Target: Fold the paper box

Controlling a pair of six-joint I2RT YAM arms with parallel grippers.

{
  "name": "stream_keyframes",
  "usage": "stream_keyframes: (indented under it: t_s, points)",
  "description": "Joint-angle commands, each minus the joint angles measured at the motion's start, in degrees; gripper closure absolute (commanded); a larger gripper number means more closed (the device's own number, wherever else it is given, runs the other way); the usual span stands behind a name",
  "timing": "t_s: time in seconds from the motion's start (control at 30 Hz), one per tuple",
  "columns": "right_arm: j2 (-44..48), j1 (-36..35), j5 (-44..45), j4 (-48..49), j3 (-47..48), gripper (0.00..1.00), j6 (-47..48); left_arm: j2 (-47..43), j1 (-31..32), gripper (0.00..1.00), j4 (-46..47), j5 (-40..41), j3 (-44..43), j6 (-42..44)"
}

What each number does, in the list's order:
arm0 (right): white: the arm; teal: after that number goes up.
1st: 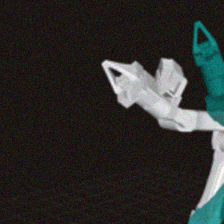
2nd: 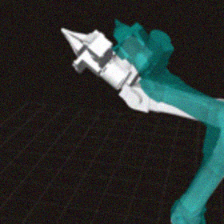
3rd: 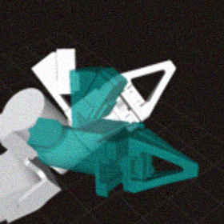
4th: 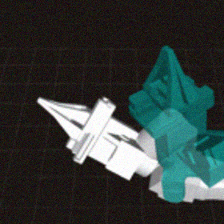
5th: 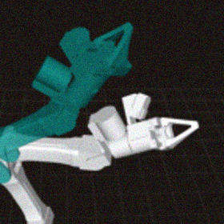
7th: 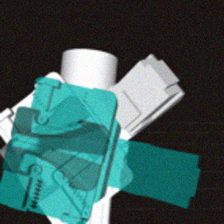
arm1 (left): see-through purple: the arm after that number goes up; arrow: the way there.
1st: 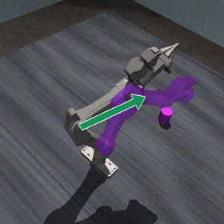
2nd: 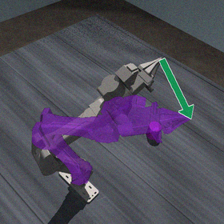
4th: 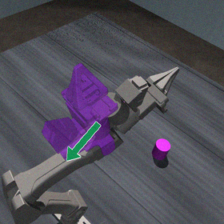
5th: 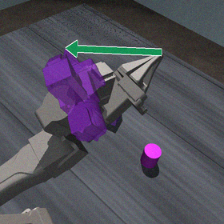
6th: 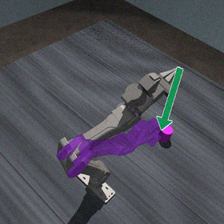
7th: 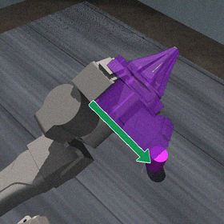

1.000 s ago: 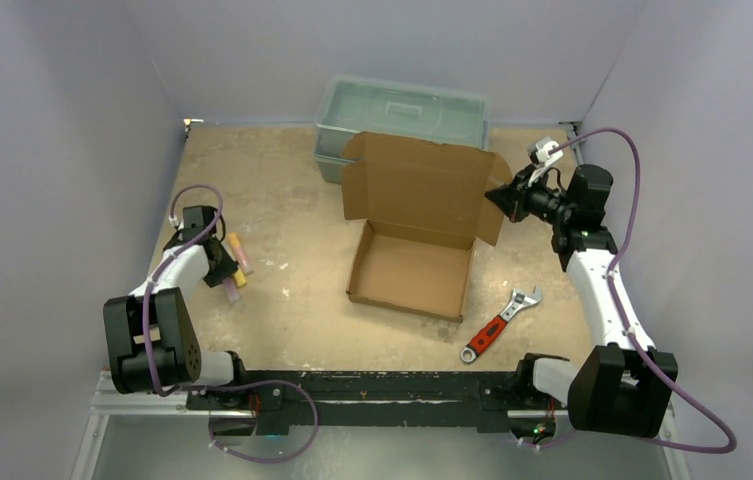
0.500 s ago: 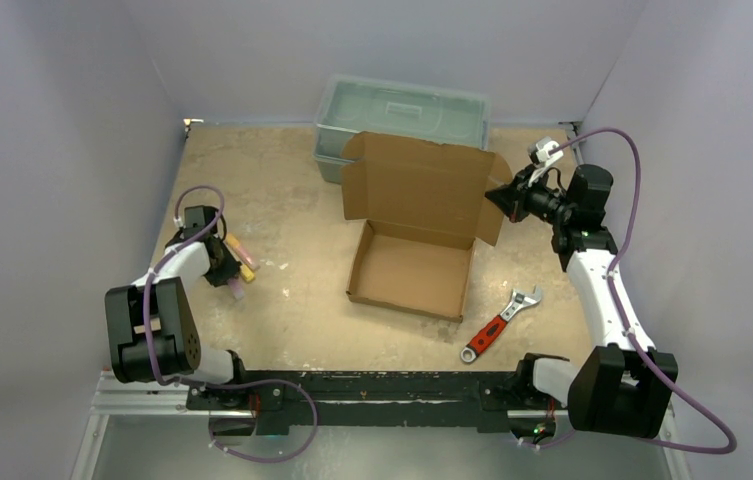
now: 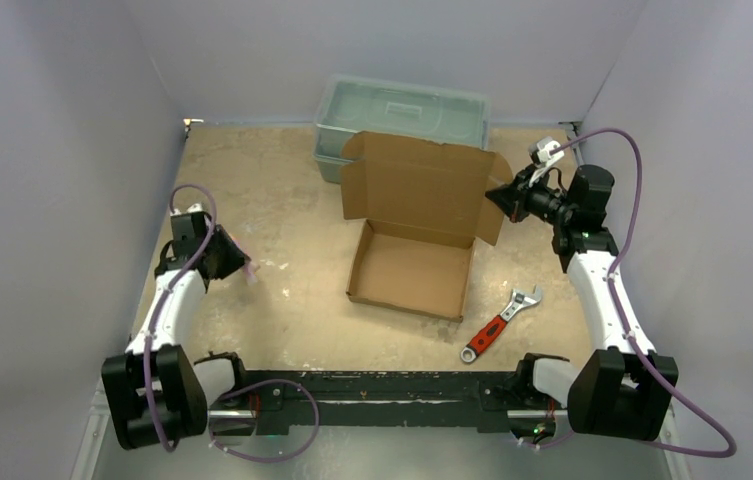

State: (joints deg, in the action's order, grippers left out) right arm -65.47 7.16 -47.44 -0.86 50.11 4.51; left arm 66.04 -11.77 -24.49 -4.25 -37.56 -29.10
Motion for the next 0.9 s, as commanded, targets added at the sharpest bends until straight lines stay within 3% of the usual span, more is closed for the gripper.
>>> stream_keyframes:
  t_s: [0.0, 0.1, 0.2, 0.33, 0.57, 0.87]
  points:
    - [0.71, 0.22, -0.11, 1.04, -0.45, 1.0, -0.72, -5.07, -0.32, 1.0, 11.31, -26.45, 4.36, 0.1]
    - [0.37, 0.22, -0.7, 1.04, -0.37, 1.0, 0.07, -5.43, 1.6, 1.0, 30.44, -46.46, 11.3, -7.74]
    - [0.02, 0.22, -2.74, -0.79, -0.19, 1.0, 1.6, -7.85, 12.14, 1.0, 40.68, -47.55, 13.37, -10.13]
    - [-0.71, 0.22, -4.16, -1.76, 0.05, 1.0, 3.04, -10.29, 28.48, 1.0, 51.3, -40.81, 14.38, -10.06]
    - [-1.82, 0.22, -4.5, -2.64, 0.25, 1.0, 4.33, -9.7, 49.78, 1.0, 49.56, -21.75, 9.2, 9.53]
    - [-2.46, 0.31, -5.19, -3.09, 0.17, 1.0, 5.24, 10.84, 63.71, 1.0, 36.02, -3.38, -9.33, 26.46]
